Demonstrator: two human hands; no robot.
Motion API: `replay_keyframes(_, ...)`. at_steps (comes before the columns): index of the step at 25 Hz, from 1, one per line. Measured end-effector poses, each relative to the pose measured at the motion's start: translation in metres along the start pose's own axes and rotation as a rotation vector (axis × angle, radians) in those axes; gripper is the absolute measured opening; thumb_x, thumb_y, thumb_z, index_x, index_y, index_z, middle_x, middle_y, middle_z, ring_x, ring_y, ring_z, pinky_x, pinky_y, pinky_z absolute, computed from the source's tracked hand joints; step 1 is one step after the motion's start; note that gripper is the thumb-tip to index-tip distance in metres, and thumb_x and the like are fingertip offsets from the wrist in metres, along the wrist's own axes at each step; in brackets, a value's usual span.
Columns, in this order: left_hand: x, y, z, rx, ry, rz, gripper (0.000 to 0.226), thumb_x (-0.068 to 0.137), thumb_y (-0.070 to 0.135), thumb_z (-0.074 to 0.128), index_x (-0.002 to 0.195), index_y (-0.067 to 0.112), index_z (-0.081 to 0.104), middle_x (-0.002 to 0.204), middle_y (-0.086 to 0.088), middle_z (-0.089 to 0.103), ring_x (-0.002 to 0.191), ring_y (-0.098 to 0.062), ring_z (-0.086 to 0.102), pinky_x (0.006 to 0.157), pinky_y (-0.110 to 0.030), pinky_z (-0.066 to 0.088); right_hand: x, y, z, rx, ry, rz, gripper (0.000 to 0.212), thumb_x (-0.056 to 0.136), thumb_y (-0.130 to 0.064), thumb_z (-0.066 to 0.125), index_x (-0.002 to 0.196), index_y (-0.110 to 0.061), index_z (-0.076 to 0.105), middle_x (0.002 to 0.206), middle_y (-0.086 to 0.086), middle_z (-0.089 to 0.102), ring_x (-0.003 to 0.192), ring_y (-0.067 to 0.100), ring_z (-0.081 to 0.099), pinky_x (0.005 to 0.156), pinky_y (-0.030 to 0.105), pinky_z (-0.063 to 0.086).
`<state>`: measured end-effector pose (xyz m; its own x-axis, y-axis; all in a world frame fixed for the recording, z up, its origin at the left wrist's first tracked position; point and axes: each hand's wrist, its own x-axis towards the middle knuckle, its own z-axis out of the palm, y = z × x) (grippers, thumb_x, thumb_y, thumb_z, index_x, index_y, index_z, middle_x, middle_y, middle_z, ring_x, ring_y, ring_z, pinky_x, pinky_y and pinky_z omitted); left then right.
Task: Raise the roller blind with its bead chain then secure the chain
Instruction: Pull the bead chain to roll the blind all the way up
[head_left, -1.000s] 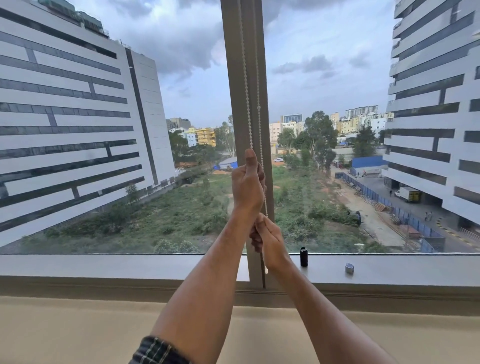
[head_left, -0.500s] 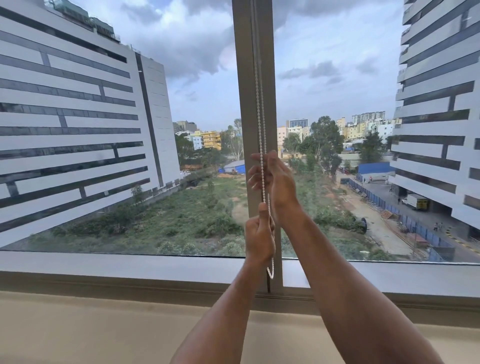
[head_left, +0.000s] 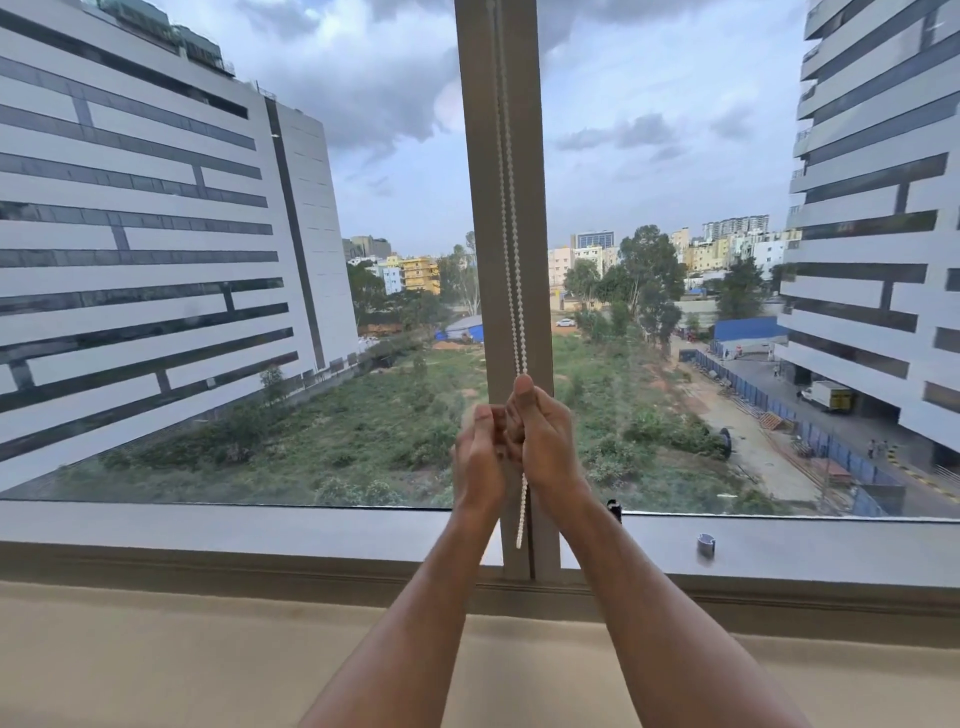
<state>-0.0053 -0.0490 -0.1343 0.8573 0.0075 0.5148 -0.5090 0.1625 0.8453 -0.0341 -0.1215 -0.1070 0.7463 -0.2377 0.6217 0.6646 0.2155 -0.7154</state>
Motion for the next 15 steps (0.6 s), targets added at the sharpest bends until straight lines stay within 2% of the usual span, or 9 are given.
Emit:
replay_keyframes(1, 0.009, 0.017, 0.003, -0.039, 0.016, 0.023, 0.051, 0.101, 0.046, 0.035, 0.077, 0.018, 0.071, 0.067, -0.003, 0.071, 0.064, -0.018, 0.067, 0.061, -0.033, 0.056, -0.005, 0.008, -0.002, -0.014, 0.006, 0.007, 0.042, 0.108, -0.030, 0.045, 0.075, -0.011, 0.065, 0.050, -0.011, 0.049, 0.040, 0.002, 0.042, 0.039, 0.016, 0.035)
replay_keyframes(3, 0.027, 0.052, 0.014, -0.121, -0.019, 0.077, 0.052, 0.105, 0.044, 0.036, 0.076, 0.023, 0.075, 0.066, 0.001, 0.074, 0.061, -0.015, 0.067, 0.058, -0.026, 0.054, -0.016, 0.022, -0.006, -0.050, 0.009, 0.046, 0.042, 0.106, -0.028, 0.045, 0.078, -0.001, 0.060, 0.052, -0.006, 0.045, 0.041, 0.005, 0.037, 0.039, 0.017, 0.031)
replay_keyframes(5, 0.038, 0.080, 0.028, -0.137, -0.116, 0.102, 0.057, 0.107, 0.046, 0.034, 0.071, 0.025, 0.073, 0.062, 0.001, 0.069, 0.055, -0.016, 0.062, 0.054, -0.027, 0.050, -0.028, 0.031, -0.009, -0.083, -0.006, 0.080, 0.041, 0.108, -0.021, 0.044, 0.070, -0.009, 0.050, 0.050, -0.007, 0.039, 0.037, 0.005, 0.029, 0.035, 0.018, 0.026)
replay_keyframes(7, 0.041, 0.091, 0.042, -0.105, -0.159, 0.080, 0.061, 0.107, 0.049, 0.035, 0.055, 0.028, 0.061, 0.050, 0.004, 0.053, 0.043, -0.014, 0.045, 0.045, -0.028, 0.036, -0.035, 0.037, -0.011, -0.116, -0.001, 0.103, 0.042, 0.110, -0.010, 0.040, 0.069, -0.013, 0.048, 0.049, -0.006, 0.038, 0.035, 0.005, 0.027, 0.034, 0.018, 0.024)
replay_keyframes(9, 0.040, 0.089, 0.051, -0.063, -0.099, 0.081, 0.068, 0.108, 0.048, 0.038, 0.043, 0.027, 0.045, 0.043, 0.008, 0.037, 0.038, -0.013, 0.030, 0.043, -0.026, 0.024, -0.037, 0.042, -0.015, -0.141, 0.010, 0.110, 0.042, 0.109, -0.007, 0.038, 0.070, -0.015, 0.050, 0.049, -0.006, 0.039, 0.036, 0.005, 0.028, 0.035, 0.019, 0.025)
replay_keyframes(12, 0.035, 0.079, 0.052, -0.077, -0.057, 0.131, 0.071, 0.108, 0.043, 0.040, 0.040, 0.026, 0.037, 0.042, 0.010, 0.030, 0.038, -0.014, 0.023, 0.045, -0.027, 0.017, -0.034, 0.038, -0.026, -0.118, -0.068, 0.110, 0.037, 0.105, -0.017, 0.041, 0.074, -0.019, 0.059, 0.055, -0.011, 0.050, 0.046, 0.002, 0.040, 0.046, 0.017, 0.034)
replay_keyframes(14, 0.031, 0.069, 0.046, -0.056, -0.023, 0.117, 0.069, 0.107, 0.045, 0.043, 0.041, 0.026, 0.037, 0.044, 0.008, 0.031, 0.039, -0.014, 0.023, 0.046, -0.029, 0.017, -0.028, 0.029, -0.034, -0.076, -0.101, 0.093, 0.027, 0.098, -0.018, 0.040, 0.088, -0.013, 0.065, 0.066, -0.010, 0.063, 0.059, 0.003, 0.054, 0.057, 0.018, 0.043)
replay_keyframes(15, 0.028, 0.062, 0.043, -0.034, -0.009, 0.108, 0.070, 0.107, 0.046, 0.043, 0.041, 0.026, 0.038, 0.043, 0.008, 0.032, 0.038, -0.012, 0.024, 0.046, -0.027, 0.018, -0.023, 0.023, -0.038, -0.081, -0.062, 0.064, 0.026, 0.095, -0.017, 0.041, 0.096, -0.009, 0.065, 0.073, -0.006, 0.067, 0.065, 0.006, 0.058, 0.060, 0.019, 0.045)
